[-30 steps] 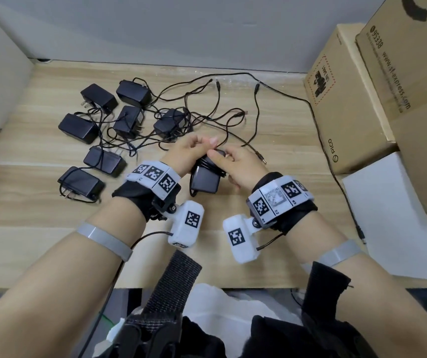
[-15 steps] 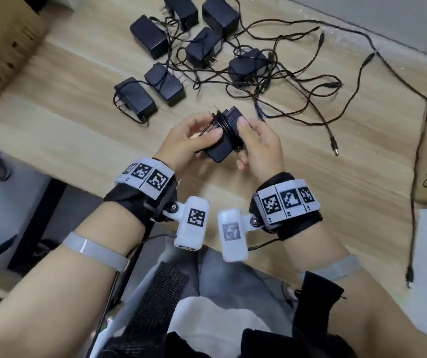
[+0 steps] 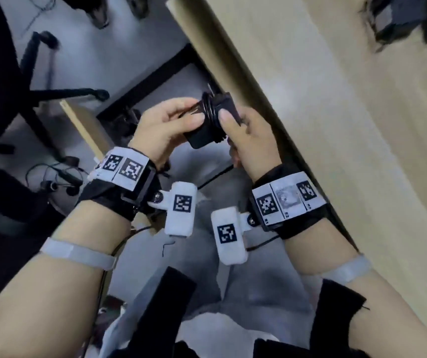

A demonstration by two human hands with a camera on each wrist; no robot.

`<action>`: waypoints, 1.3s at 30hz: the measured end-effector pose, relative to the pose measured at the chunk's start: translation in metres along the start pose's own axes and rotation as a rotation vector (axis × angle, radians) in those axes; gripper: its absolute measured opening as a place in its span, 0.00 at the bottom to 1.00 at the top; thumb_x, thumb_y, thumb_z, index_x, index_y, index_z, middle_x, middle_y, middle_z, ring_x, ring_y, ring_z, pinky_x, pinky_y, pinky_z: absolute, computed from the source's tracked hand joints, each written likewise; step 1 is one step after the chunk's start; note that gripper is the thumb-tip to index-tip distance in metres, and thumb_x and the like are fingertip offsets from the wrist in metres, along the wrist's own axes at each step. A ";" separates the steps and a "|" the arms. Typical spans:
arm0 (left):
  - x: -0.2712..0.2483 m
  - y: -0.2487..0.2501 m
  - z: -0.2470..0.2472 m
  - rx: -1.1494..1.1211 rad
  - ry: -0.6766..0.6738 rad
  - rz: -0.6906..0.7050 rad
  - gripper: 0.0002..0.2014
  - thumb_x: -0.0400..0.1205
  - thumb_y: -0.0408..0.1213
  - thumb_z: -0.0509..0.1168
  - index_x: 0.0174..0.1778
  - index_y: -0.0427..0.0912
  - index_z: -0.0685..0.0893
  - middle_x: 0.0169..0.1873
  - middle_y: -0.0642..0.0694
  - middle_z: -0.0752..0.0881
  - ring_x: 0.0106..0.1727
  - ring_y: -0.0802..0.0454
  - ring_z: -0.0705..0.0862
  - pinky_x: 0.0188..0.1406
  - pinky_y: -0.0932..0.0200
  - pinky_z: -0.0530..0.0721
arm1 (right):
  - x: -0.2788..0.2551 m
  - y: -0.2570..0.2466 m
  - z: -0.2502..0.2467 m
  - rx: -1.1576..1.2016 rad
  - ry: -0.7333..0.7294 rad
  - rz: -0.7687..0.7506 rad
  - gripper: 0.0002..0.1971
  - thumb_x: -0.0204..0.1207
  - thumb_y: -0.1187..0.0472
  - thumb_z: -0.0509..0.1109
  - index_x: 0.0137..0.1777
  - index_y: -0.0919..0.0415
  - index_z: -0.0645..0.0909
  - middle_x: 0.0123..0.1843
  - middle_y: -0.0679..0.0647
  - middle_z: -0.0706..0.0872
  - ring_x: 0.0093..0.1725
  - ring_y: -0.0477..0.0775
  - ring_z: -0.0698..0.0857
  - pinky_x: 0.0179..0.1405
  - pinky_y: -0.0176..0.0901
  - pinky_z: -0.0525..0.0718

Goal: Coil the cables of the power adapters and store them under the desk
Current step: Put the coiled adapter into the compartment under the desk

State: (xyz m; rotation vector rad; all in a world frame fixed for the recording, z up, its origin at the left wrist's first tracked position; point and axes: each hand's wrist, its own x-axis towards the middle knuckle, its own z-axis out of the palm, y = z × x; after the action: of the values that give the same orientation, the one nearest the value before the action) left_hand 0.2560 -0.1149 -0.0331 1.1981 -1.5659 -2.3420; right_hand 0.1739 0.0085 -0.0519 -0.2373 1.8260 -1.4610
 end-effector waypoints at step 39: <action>0.004 -0.111 -0.127 0.263 0.720 -0.304 0.46 0.72 0.22 0.65 0.81 0.38 0.44 0.82 0.40 0.48 0.83 0.47 0.49 0.80 0.59 0.51 | 0.074 0.106 0.113 -0.718 -0.489 0.619 0.18 0.80 0.53 0.64 0.64 0.62 0.75 0.60 0.57 0.82 0.55 0.54 0.80 0.59 0.45 0.77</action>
State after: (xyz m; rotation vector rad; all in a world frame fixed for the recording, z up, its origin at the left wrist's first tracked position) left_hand 0.3718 -0.1588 -0.1476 2.1481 -1.5028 -1.5329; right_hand 0.2301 -0.0841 -0.1845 -0.3066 1.7159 -0.2583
